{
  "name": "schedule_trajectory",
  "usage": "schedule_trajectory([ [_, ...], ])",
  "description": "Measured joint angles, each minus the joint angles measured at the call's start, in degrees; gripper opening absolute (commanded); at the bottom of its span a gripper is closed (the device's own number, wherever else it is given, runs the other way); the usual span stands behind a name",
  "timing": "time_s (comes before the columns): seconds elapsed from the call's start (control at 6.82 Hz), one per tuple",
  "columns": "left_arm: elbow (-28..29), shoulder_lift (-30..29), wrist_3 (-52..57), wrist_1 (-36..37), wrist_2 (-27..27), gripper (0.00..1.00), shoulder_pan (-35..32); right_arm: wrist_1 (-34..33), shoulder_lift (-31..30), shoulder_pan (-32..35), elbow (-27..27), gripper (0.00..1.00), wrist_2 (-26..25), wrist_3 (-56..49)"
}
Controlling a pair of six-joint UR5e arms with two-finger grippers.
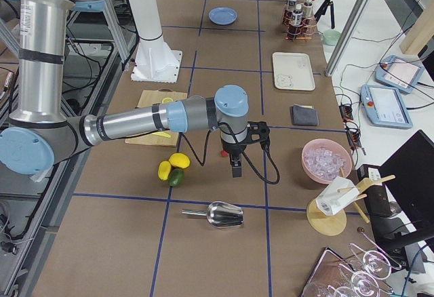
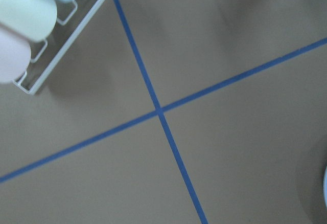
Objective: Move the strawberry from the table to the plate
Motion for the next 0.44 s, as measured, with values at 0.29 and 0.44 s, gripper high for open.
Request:
schedule_trajectory([
  [0.29,3.4,-0.8,-7.7,-11.2,-2.6,1.0,2.0,0.3,-0.1,0.0,0.0,1.0,1.2,0.5],
  [0.44,4.2,-0.8,-10.9,-15.4,-3.4,1.0,5.2,2.0,-0.6,0.0,-0.3,1.0,1.4,0.5],
])
